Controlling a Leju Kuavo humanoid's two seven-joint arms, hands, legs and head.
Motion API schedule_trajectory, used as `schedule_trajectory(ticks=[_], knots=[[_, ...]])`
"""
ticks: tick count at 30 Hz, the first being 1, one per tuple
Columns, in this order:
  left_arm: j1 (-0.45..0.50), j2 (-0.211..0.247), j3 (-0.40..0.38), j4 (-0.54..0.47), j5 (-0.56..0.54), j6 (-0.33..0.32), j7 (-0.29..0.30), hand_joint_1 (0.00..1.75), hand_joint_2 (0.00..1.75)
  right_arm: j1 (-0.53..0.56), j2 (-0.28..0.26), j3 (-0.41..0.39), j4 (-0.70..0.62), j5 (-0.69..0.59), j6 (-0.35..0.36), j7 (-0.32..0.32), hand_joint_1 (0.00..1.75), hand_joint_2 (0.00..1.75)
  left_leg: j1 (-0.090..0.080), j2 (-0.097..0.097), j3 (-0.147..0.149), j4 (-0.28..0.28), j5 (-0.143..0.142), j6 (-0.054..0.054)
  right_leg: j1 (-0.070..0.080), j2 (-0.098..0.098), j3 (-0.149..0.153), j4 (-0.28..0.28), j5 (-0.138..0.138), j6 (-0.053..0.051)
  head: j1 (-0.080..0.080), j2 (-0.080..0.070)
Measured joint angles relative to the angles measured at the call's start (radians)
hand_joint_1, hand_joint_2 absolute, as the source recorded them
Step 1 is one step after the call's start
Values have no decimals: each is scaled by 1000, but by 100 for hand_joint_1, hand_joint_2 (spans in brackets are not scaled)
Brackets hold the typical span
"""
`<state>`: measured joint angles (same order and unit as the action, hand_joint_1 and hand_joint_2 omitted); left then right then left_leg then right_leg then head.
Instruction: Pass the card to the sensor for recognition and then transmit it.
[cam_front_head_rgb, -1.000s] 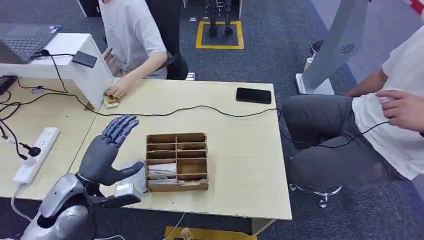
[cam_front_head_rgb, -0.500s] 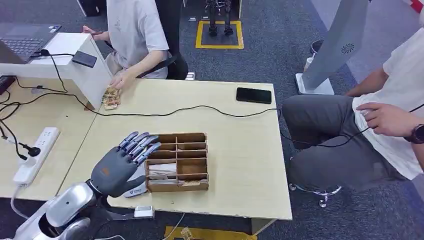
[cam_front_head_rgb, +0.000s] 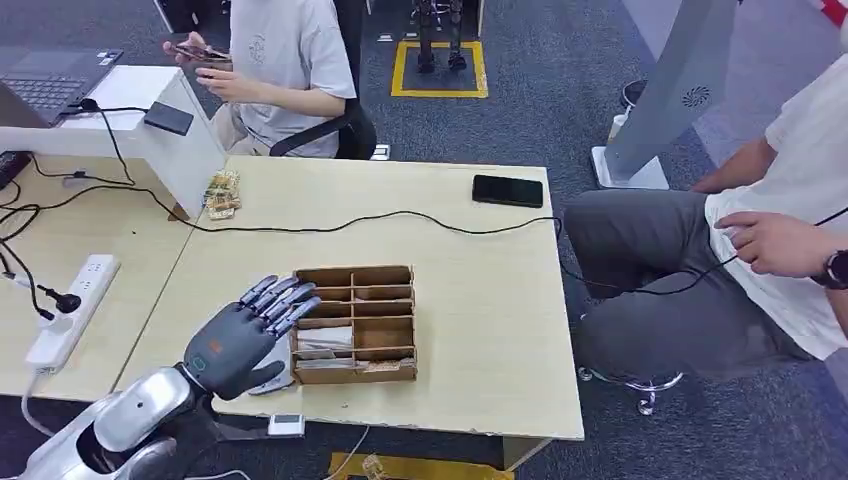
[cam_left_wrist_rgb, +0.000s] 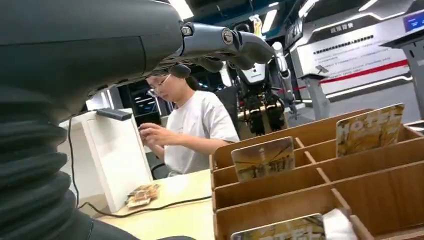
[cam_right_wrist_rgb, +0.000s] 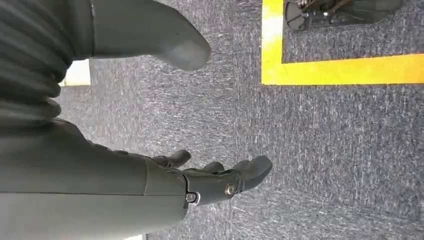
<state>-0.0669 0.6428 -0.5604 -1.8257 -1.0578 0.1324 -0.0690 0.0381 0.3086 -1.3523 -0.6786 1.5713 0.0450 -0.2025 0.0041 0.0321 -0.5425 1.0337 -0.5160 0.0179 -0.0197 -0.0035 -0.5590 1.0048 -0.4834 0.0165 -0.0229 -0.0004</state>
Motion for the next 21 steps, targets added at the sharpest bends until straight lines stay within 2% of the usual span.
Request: schedule_trajectory(ticks=[6,12,21], knots=[[0,26,-8,0,47,-42,-13,0,175,0,0,-11,-2,0,-1,-2,0,175,0,0,0,0,0,0,0,0,0,0,0,0,0,0],[0,25,-23,6,55,-42,-16,0,175,0,0,-14,-2,0,-2,-2,0,175,0,0,0,0,0,0,0,0,0,0,0,0,0,0],[5,-18,-47,25,71,-31,-18,0,175,0,1,-14,-2,0,-5,-3,0,175,0,0,0,0,0,0,0,0,0,0,0,0,0,0]])
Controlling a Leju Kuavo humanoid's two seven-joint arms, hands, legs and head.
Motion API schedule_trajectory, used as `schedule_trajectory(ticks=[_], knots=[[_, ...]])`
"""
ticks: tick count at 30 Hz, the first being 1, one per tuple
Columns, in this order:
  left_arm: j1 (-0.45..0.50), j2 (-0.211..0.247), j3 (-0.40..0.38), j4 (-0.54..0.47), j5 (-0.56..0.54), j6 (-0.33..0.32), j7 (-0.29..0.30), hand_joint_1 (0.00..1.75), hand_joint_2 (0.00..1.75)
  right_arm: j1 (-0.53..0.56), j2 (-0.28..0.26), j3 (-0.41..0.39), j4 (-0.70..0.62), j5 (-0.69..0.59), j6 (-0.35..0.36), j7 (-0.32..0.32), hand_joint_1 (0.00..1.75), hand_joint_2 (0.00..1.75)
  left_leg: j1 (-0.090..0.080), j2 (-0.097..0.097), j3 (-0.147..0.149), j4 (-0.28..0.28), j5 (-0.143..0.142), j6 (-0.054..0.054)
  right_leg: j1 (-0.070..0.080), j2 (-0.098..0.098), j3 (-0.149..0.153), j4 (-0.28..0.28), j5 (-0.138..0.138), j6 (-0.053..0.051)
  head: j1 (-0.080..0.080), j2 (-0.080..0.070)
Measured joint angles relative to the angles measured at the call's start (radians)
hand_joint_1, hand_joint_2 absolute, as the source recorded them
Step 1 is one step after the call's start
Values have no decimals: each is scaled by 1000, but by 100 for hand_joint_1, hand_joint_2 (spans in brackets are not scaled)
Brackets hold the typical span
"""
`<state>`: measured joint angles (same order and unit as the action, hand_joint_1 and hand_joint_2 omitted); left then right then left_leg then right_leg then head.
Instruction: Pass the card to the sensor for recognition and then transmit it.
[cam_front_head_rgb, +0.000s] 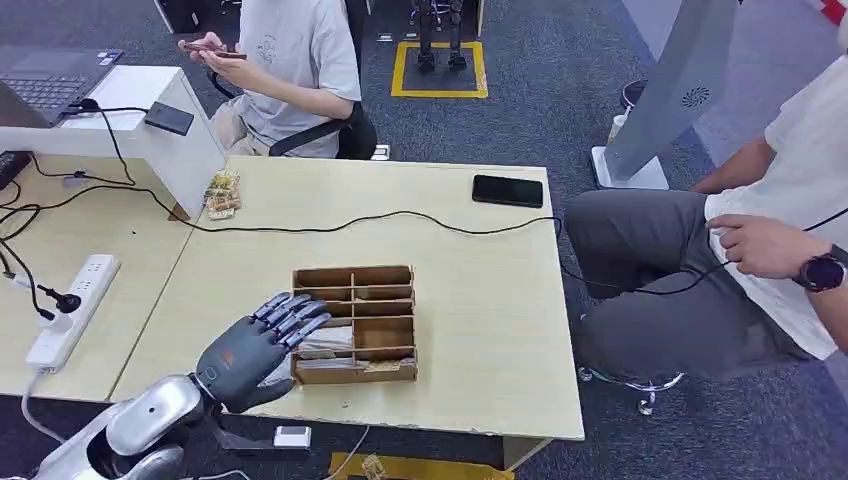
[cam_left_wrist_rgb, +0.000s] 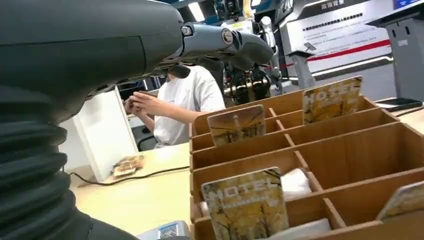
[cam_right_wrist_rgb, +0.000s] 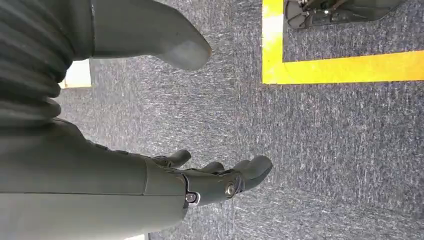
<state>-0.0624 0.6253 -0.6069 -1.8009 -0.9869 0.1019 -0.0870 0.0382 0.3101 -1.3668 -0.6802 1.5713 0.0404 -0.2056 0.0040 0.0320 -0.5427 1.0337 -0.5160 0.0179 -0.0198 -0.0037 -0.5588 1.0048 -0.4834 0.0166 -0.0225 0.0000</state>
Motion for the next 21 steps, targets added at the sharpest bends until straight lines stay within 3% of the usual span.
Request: schedule_trajectory(ticks=[21], knots=[[7,-90,-42,91,-36,25,57,0,175,0,2,0,0,0,-2,4,0,175,0,0,0,0,0,0,0,0,0,0,0,0,0,0]])
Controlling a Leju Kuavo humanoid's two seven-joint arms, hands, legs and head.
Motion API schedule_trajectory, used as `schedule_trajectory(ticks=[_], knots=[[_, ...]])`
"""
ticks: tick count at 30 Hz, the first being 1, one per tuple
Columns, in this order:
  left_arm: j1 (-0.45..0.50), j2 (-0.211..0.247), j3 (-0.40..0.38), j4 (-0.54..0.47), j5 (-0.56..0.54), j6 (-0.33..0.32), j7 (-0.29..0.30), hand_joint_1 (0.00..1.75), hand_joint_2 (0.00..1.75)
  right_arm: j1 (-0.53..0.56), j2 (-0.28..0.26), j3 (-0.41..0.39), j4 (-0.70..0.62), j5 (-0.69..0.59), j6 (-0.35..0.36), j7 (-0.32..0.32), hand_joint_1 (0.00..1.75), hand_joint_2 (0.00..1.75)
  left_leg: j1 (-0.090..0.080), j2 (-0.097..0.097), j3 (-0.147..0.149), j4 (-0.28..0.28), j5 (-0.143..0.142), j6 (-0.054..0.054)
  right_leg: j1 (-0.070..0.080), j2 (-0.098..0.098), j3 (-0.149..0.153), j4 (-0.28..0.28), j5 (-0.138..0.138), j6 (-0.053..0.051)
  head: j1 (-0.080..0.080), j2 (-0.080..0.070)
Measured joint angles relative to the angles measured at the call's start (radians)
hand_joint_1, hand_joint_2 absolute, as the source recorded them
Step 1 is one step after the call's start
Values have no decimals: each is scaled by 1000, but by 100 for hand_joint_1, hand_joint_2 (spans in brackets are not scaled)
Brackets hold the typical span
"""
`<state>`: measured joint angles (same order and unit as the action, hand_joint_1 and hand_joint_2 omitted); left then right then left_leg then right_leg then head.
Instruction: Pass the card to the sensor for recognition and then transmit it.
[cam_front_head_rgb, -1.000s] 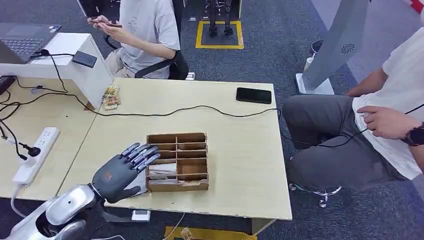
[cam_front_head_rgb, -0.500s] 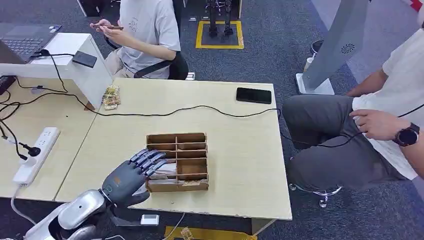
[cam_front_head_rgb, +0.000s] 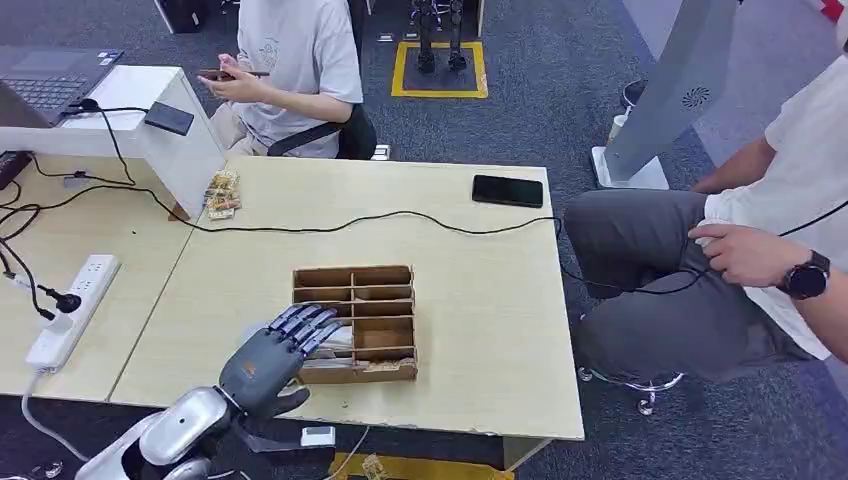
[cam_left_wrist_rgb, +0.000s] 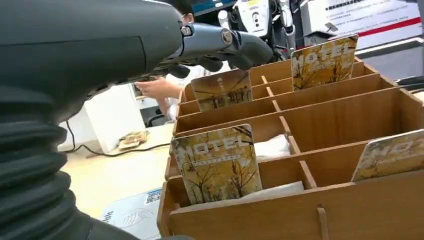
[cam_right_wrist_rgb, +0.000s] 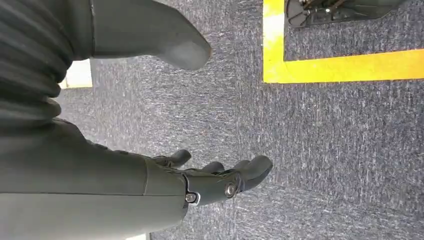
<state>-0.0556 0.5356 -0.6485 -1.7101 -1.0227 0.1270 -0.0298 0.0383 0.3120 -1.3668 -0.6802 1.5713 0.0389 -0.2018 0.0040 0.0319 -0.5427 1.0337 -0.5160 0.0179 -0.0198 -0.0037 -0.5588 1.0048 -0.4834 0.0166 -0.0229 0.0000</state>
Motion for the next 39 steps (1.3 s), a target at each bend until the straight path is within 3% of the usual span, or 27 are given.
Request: schedule_trajectory(ticks=[27,32,39], knots=[[37,-26,17,11,-6,23,24,0,175,2,5,1,-24,0,19,-2,0,175,0,0,0,0,0,0,0,0,0,0,0,0,0,0],[59,-46,81,16,-50,34,69,0,175,3,6,1,-28,0,16,-2,0,175,0,0,0,0,0,0,0,0,0,0,0,0,0,0],[68,-54,94,16,-54,33,71,0,175,3,7,1,-32,0,21,-3,0,175,0,0,0,0,0,0,0,0,0,0,0,0,0,0]])
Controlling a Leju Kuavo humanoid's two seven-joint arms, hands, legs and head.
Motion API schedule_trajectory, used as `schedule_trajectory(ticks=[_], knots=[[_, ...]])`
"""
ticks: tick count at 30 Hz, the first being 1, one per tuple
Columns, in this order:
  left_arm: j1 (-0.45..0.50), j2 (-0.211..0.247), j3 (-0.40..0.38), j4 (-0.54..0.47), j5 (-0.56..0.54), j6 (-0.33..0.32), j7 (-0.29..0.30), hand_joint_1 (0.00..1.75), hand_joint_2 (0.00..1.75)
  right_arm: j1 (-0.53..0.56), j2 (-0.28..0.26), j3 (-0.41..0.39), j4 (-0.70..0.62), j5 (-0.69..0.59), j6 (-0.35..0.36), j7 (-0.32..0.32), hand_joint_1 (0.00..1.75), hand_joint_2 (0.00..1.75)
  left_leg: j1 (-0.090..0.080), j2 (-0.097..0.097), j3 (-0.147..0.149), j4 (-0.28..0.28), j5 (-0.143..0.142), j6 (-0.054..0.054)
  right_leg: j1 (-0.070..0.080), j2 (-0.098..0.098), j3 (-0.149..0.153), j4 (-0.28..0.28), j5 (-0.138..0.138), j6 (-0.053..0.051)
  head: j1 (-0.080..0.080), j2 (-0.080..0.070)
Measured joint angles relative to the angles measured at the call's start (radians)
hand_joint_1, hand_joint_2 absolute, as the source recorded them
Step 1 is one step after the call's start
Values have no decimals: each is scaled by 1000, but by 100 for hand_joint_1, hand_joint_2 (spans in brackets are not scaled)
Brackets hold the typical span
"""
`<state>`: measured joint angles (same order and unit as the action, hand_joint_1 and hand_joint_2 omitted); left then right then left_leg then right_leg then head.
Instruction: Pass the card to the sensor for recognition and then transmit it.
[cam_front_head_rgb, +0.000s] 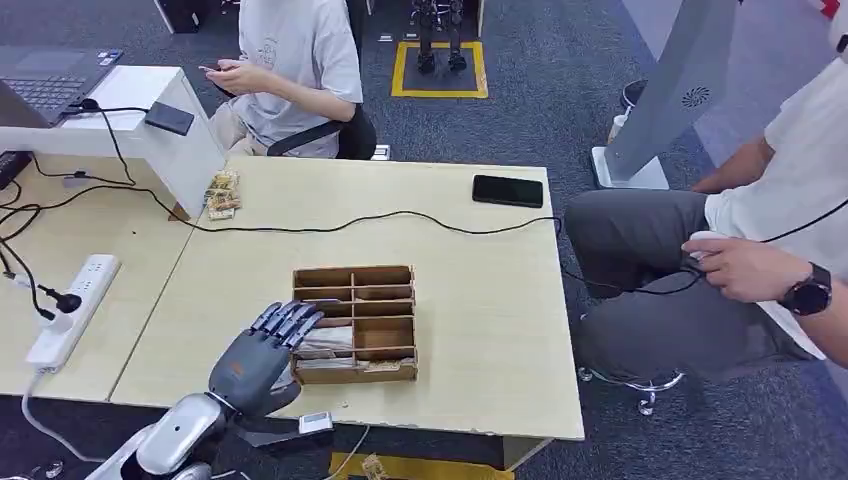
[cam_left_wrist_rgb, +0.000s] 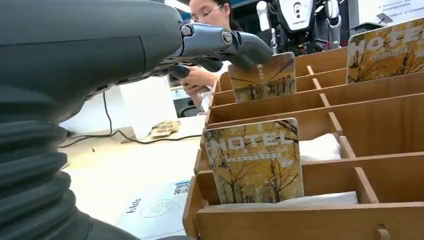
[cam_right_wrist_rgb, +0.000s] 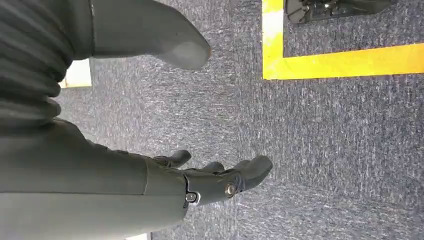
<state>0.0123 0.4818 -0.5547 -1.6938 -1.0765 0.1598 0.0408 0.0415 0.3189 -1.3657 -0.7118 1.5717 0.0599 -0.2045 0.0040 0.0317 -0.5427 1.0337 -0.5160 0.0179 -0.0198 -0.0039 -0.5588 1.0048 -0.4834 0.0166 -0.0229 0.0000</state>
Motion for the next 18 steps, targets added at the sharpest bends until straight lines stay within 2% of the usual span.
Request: schedule_trajectory(ticks=[9,18], knots=[[24,-3,8,0,93,-21,-56,0,175,0,0,0,-1,0,1,1,0,175,0,0,0,0,0,0,0,0,0,0,0,0,0,0],[36,-2,16,0,83,-20,-56,0,175,0,0,0,0,0,-3,-6,0,175,0,0,0,0,0,0,0,0,0,0,0,0,0,0]])
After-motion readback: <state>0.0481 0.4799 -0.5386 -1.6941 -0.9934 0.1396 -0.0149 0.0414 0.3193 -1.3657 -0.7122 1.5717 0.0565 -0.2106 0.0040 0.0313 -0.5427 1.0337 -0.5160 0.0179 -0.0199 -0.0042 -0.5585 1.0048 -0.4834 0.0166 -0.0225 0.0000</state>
